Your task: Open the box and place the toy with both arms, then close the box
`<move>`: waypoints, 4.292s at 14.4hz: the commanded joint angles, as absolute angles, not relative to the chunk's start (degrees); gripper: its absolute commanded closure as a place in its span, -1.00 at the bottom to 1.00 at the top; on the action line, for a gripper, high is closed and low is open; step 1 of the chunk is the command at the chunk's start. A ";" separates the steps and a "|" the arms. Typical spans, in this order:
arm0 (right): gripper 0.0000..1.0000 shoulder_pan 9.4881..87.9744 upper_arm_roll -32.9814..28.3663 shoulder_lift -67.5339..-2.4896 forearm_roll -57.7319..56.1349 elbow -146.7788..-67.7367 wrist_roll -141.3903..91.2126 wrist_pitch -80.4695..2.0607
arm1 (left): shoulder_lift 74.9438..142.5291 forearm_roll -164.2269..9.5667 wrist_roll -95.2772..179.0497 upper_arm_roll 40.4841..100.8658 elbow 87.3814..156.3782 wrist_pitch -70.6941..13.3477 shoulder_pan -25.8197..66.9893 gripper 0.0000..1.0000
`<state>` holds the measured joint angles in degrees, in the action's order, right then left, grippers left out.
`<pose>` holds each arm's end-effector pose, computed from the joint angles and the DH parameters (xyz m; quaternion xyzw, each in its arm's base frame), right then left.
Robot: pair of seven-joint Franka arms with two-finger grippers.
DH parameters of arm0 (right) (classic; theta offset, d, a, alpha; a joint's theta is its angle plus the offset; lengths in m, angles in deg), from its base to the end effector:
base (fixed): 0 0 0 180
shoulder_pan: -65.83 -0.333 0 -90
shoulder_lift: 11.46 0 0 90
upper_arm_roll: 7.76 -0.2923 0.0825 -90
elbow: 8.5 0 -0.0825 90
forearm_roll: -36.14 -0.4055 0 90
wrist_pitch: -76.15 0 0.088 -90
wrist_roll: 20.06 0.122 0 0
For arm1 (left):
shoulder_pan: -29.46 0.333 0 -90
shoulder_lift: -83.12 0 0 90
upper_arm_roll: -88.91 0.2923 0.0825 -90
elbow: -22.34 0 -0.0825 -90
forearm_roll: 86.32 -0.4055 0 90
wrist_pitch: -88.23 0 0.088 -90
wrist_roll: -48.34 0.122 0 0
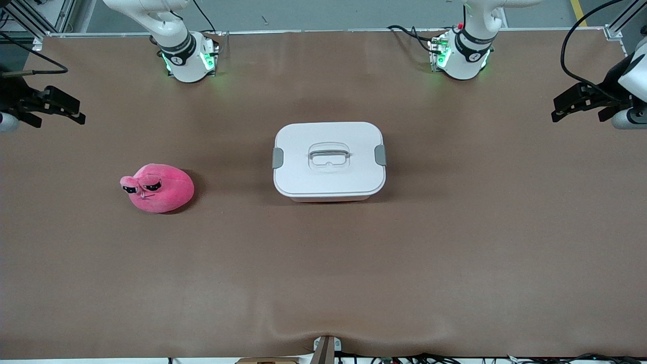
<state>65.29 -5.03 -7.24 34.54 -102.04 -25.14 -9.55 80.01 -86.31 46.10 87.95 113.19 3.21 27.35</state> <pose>0.5451 -0.0181 0.5906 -0.9990 -0.0259 0.0306 0.0177 0.5498 -0.0297 0.6017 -0.9997 0.0072 0.0237 0.0015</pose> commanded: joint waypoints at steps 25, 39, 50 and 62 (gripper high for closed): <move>-1.00 64.34 -5.38 -6.62 34.73 -104.74 -25.95 -10.68 | 88.48 -84.30 21.56 86.80 106.45 1.31 22.53 -1.00; -1.00 62.84 -5.47 -9.61 33.85 -117.12 -36.91 -25.53 | 91.11 -81.93 -24.23 85.13 106.81 -4.50 11.63 -1.00; -1.00 62.84 -5.38 -11.37 33.85 -120.56 -58.44 -29.93 | 96.38 -82.63 -52.82 85.13 106.89 -10.29 0.56 -1.00; -1.00 63.46 -5.30 -17.70 34.11 -120.91 -93.60 -34.06 | 104.90 -88.95 -77.42 85.13 106.72 -18.11 -12.28 -1.00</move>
<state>63.33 -5.26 -16.95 34.34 -120.90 -88.43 -32.71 103.20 -86.54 -73.92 84.72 107.89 -16.56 -10.27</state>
